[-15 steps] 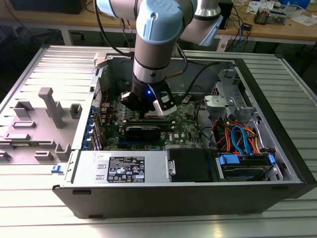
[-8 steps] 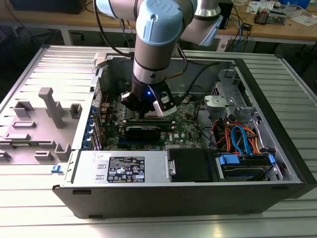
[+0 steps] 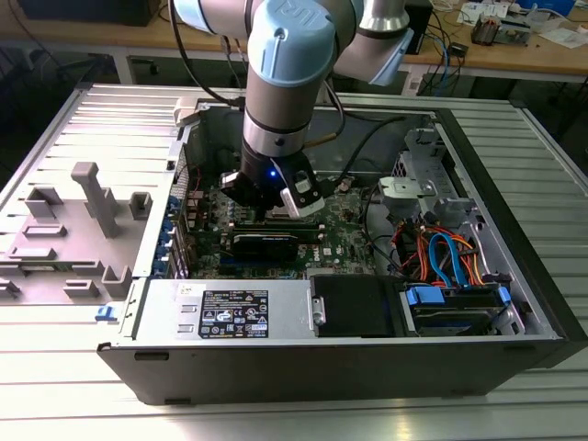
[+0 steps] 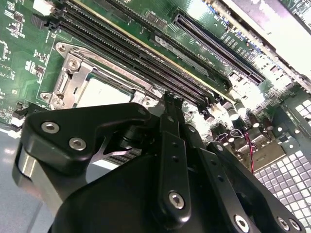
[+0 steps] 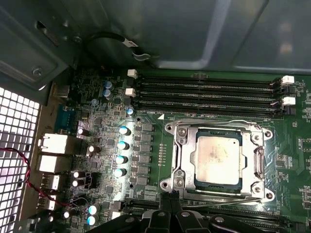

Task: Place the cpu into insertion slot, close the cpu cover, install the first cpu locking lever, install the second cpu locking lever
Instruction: 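Install the second cpu locking lever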

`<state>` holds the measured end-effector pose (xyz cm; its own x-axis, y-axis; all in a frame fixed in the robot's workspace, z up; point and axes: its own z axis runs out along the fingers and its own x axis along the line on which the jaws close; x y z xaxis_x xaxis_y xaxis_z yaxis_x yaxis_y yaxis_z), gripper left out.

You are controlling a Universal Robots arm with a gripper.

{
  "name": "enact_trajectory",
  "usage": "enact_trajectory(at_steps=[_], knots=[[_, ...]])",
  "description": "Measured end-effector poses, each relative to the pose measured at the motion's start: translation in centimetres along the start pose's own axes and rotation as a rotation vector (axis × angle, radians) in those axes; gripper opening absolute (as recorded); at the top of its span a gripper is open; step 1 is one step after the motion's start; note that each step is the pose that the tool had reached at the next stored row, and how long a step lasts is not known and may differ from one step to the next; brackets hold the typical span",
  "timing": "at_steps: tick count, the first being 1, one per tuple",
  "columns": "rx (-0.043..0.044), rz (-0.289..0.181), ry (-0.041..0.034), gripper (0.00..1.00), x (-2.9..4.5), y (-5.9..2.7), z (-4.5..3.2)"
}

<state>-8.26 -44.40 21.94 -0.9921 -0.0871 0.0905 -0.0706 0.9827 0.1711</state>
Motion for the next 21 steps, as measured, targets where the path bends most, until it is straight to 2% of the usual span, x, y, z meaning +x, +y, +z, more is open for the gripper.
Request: enact_trajectory(at_steps=[7,21], knots=[[-0.0047,0.0,-0.0004,0.11,0.13,0.0,0.05],[-0.0062,-0.001,-0.0004,0.11,0.27,-0.08,0.07]])
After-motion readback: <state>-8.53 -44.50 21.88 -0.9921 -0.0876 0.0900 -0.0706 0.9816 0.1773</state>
